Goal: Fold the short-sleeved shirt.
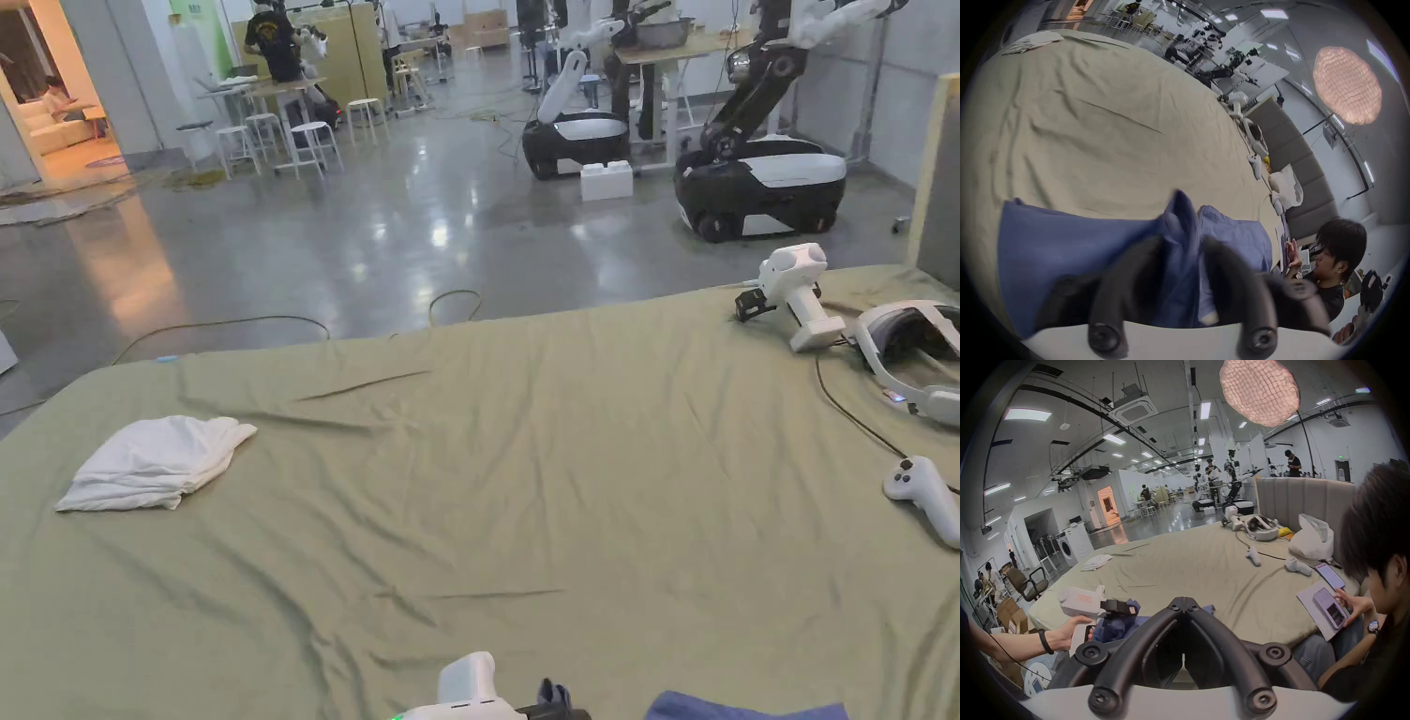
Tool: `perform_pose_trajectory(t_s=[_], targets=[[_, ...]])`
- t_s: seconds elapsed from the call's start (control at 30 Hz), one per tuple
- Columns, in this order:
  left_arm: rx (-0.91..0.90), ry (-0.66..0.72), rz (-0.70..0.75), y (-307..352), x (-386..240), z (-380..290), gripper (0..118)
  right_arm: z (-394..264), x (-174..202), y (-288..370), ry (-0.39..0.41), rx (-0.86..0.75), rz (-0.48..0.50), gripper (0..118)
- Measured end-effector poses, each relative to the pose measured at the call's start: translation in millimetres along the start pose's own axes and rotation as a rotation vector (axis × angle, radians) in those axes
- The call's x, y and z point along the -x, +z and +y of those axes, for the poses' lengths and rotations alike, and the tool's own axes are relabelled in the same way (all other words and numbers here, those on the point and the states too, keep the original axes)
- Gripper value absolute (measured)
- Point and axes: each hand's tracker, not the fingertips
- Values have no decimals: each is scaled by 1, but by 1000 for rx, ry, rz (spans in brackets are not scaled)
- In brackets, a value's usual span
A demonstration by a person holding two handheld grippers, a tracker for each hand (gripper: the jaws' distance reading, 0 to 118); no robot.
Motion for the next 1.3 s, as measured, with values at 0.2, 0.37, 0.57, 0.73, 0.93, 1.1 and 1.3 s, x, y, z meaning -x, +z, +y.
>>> perform_pose_trajectory(t_s=[0.2, 0.37, 0.57, 0.73, 0.93, 1.1, 1.3], targets=[[-61, -40, -62, 40, -16, 5, 72, -14, -33, 2, -95, 24, -42, 0], [-2, -33, 40, 25, 2, -16, 8, -17, -41, -1, -137, 27, -42, 0], [120, 64, -31, -21, 12, -46, 5, -16, -30, 1, -96, 48, -28, 0], [-1, 241, -196, 32, 44, -23, 96, -17, -21, 1, -31, 59, -19, 0], [-162, 321, -47, 112, 105, -14, 96, -14, -19, -11, -140, 57, 86, 0], [-162, 578, -165, 103, 154, -38, 94, -7, -9, -13, -111, 55, 84, 0], [-75, 496, -134, 65, 126, -55, 23, -12, -2, -7, -130, 59, 100, 0]])
